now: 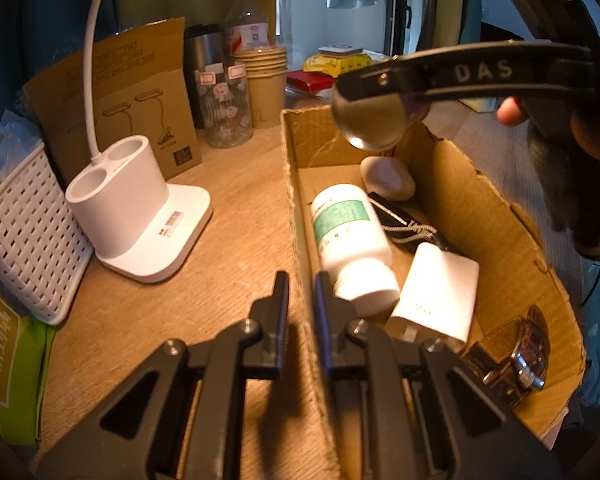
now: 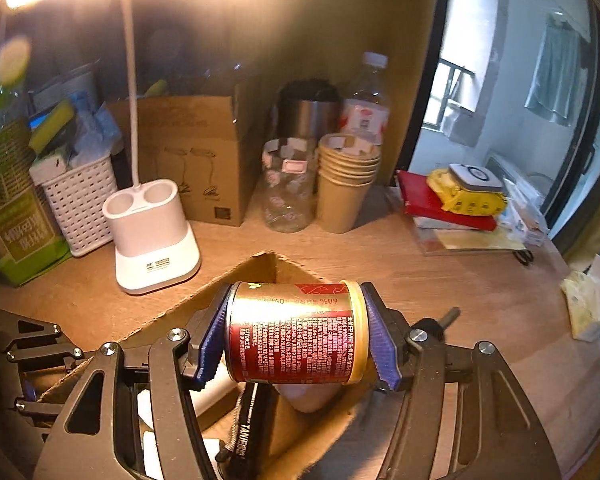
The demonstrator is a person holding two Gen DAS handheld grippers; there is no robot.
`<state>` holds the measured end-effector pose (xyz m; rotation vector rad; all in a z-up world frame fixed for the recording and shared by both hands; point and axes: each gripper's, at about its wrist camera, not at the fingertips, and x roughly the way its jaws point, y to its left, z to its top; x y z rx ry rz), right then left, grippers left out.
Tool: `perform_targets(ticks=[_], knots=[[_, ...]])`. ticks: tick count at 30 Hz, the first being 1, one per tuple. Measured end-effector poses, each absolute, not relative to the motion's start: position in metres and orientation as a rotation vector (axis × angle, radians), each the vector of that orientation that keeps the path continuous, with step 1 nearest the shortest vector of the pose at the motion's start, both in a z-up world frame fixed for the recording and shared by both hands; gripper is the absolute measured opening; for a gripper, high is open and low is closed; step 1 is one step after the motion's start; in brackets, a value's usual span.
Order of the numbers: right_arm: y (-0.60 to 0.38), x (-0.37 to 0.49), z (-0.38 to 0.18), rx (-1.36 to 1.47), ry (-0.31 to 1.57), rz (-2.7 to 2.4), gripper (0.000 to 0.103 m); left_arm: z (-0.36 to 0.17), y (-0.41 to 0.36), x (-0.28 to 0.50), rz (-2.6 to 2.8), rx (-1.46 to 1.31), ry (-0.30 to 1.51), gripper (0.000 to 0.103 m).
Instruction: Organize rigid objects
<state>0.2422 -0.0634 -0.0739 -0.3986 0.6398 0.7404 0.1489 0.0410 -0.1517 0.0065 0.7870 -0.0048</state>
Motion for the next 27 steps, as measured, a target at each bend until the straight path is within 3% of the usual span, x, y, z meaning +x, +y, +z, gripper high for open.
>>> perform_targets(ticks=[27], knots=[[-0.031,0.250,-0.101,-0.501,0.739,0.792,0.068,-0.153,0.040,0.152,-0.004,0.005,0.791,0.015]])
